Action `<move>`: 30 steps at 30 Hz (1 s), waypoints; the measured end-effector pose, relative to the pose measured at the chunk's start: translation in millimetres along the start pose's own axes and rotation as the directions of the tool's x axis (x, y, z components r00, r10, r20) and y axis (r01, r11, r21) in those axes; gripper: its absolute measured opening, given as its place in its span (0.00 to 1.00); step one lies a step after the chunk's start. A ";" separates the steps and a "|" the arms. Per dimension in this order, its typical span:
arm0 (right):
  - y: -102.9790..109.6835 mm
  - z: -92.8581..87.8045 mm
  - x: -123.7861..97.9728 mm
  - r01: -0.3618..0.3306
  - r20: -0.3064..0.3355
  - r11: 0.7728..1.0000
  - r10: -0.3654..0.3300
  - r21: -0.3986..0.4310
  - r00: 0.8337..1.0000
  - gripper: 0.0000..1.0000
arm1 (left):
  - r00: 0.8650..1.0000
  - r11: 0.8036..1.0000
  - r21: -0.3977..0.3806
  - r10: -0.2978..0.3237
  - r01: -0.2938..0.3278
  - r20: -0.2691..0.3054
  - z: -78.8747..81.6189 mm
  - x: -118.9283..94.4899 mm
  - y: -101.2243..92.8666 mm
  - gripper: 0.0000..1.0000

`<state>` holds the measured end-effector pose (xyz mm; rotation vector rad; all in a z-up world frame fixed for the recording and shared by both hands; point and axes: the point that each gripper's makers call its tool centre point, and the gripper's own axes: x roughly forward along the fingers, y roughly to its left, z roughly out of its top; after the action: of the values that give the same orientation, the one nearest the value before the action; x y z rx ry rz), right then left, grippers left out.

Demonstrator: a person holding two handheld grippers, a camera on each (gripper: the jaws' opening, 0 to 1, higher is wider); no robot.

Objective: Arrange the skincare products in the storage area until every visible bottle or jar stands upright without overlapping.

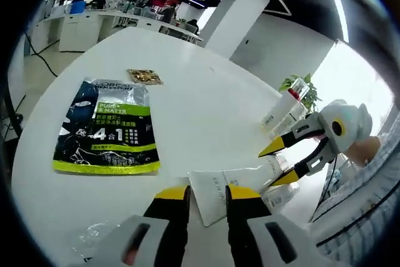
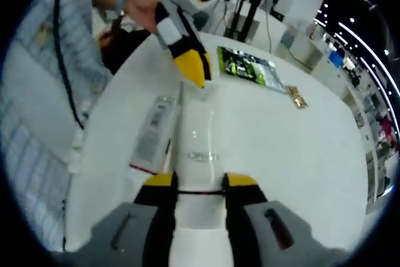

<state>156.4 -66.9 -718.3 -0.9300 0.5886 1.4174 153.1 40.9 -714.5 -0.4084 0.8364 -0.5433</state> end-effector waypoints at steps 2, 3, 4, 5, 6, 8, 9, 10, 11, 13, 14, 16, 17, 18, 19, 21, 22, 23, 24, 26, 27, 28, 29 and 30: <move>-0.4 -0.2 0.1 -0.001 -0.001 1.000 0.001 0.000 1.000 0.29 | 1.000 1.000 -0.002 -0.003 0.003 0.000 0.5 -0.4 0.9 0.23; -0.7 0.0 0.4 -0.003 0.000 1.000 0.003 0.001 1.000 0.29 | 1.000 1.000 -0.004 -0.005 0.005 -0.002 0.5 -0.6 0.9 0.23; -1.1 0.3 0.7 -0.005 -0.003 1.000 0.005 0.006 1.000 0.29 | 1.000 1.000 -0.014 -0.013 0.013 -0.005 0.5 -0.9 0.7 0.23; -1.7 0.9 1.4 -0.010 -0.014 1.000 0.010 0.018 1.000 0.29 | 1.000 1.000 -0.016 -0.015 0.015 -0.006 0.5 -1.0 0.6 0.23; -2.5 1.7 2.4 -0.010 -0.019 1.000 0.011 0.024 1.000 0.29 | 1.000 0.999 -0.026 -0.021 0.021 -0.007 0.4 -1.5 0.5 0.23; -2.6 3.6 3.5 -0.017 -0.020 1.000 0.018 0.026 1.000 0.30 | 1.000 0.999 -0.031 -0.024 0.023 -0.008 0.3 -1.8 0.4 0.24; -2.4 12.1 5.9 -0.034 0.002 0.998 0.034 0.048 0.999 0.30 | 1.000 0.999 -0.040 -0.029 0.029 -0.006 0.3 -1.9 -0.1 0.24; -3.0 20.3 8.1 -0.046 0.025 0.996 0.045 0.071 0.999 0.30 | 1.000 0.999 -0.044 -0.031 0.030 -0.005 0.2 -1.9 -0.4 0.24; -3.9 24.1 10.1 -0.052 0.031 0.995 0.050 0.083 0.998 0.30 | 1.000 0.998 -0.046 -0.031 0.030 -0.004 0.2 -1.9 -0.4 0.23; -4.0 31.2 20.3 -0.074 0.021 0.993 0.072 0.088 0.997 0.30 | 0.999 0.998 -0.053 -0.032 0.032 0.002 0.4 -1.9 -0.2 0.24; -3.1 30.9 23.8 -0.080 0.005 0.993 0.080 0.085 0.997 0.31 | 0.999 0.998 -0.055 -0.032 0.032 0.004 0.4 -1.9 -0.2 0.24; -4.5 36.2 30.5 -0.084 0.007 0.991 0.083 0.109 0.997 0.31 | 0.999 0.998 -0.057 -0.033 0.034 0.005 0.3 -2.0 -0.6 0.23; -2.8 36.0 32.6 -0.099 -0.002 0.980 0.101 0.171 0.995 0.32 | 0.999 0.998 -0.059 -0.034 0.034 0.006 0.4 -2.0 0.0 0.23; -3.9 36.4 34.4 -0.099 -0.005 0.972 0.102 0.213 0.995 0.32 | 0.999 0.998 -0.061 -0.034 0.034 0.008 0.6 -1.8 0.1 0.23; -4.8 36.8 35.9 -0.099 -0.011 0.963 0.105 0.250 0.994 0.32 | 0.999 0.997 -0.064 -0.032 0.033 0.009 0.7 -1.8 0.3 0.22; -6.6 38.8 38.6 -0.087 -0.014 0.975 0.091 0.204 0.996 0.31 | 1.000 0.996 -0.089 -0.028 0.029 0.015 1.3 -1.7 1.4 0.22; -5.5 39.3 39.0 -0.092 -0.017 0.979 0.096 0.183 0.995 0.30 | 0.999 0.995 -0.099 -0.030 0.032 0.021 1.6 -1.8 1.9 0.22; -5.2 38.8 39.0 -0.092 -0.020 0.979 0.097 0.181 0.995 0.30 | 0.999 0.994 -0.103 -0.032 0.034 0.021 1.3 -2.0 1.8 0.22; -4.8 38.7 37.5 -0.089 -0.014 0.979 0.093 0.182 0.996 0.29 | 0.999 0.993 -0.112 -0.037 0.040 0.028 1.2 -2.7 2.8 0.22; -4.8 39.3 36.9 -0.078 0.001 0.983 0.079 0.164 0.997 0.28 | 0.999 0.991 -0.122 -0.044 0.047 0.031 1.2 -3.3 3.0 0.22; -4.5 39.8 36.6 -0.065 0.005 0.985 0.065 0.158 0.998 0.28 | 0.998 0.989 -0.140 -0.054 0.057 0.031 1.0 -4.0 3.0 0.22; -6.7 40.8 34.9 -0.036 0.000 0.993 0.036 0.114 0.999 0.28 | 0.997 0.985 -0.157 -0.066 0.070 0.028 0.3 -4.5 2.1 0.22; -7.7 41.7 34.2 -0.015 -0.006 0.998 0.016 0.062 1.000 0.28 | 0.997 0.981 -0.173 -0.080 0.082 0.018 -1.6 -4.6 -0.1 0.22; -8.8 42.9 31.9 0.010 -0.014 1.000 -0.009 0.018 1.000 0.27 | 0.996 0.980 -0.177 -0.089 0.090 0.018 -1.8 -4.4 -1.7 0.22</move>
<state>160.6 -12.9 -719.6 -0.9280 0.6061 1.3957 148.8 42.0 -712.1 -0.6143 0.8624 -0.5512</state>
